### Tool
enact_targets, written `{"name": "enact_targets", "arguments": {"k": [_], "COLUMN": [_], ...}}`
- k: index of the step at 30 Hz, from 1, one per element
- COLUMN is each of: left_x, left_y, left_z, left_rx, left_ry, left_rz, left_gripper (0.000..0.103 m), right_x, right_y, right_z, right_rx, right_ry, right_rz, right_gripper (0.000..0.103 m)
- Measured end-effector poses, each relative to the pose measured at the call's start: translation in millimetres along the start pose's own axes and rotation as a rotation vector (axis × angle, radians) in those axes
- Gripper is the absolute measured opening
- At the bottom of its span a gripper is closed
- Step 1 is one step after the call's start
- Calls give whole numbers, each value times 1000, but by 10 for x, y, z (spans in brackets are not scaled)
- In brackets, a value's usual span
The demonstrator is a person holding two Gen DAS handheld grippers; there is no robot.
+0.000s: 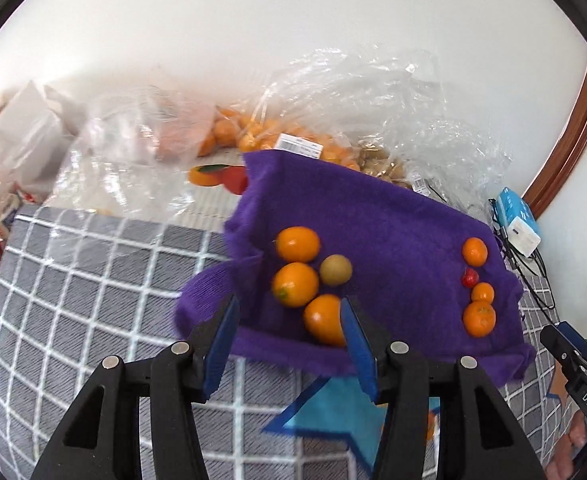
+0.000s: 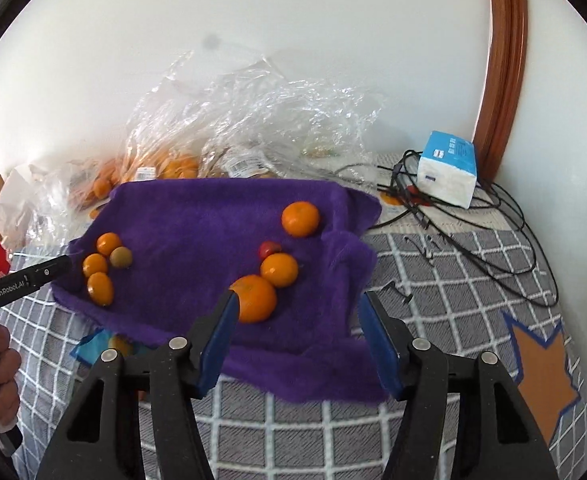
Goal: Organize fruits
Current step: 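Open both tools to drop the green-yellow fruit and mandarin onto the towel, then lower the right tool onto the last mandarin on the blue star and close it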
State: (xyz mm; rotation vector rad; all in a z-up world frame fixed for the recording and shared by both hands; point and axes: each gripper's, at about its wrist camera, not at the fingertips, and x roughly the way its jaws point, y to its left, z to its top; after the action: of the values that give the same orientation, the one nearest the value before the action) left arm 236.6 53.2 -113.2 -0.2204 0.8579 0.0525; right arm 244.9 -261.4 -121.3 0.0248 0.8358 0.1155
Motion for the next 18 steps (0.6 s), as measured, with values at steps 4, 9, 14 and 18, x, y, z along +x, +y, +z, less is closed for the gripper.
{"name": "enact_targets", "arguments": {"k": [4,9,14,18], "left_x": [-227,-410,-476,-431], "left_y": [148,336,605,834], "left_z": [-186,-413,-679,-908], "left_rx": [-17,-28,-44,-44], "left_ry": [-20,-32,-19,6], "left_rz": [5,23,41,69], "left_gripper": [50,50,50,50], "right_x": [-94,-162,-176,-108], "right_y": [152,384,609,802], "right_z": [-158,-372,-542,-654], "right_rx": [-11,-20,-24,-30], "right_ry": [27,55,68,73], "right_rz": [16,57,102,130], "right_gripper": [55,54,58,61]}}
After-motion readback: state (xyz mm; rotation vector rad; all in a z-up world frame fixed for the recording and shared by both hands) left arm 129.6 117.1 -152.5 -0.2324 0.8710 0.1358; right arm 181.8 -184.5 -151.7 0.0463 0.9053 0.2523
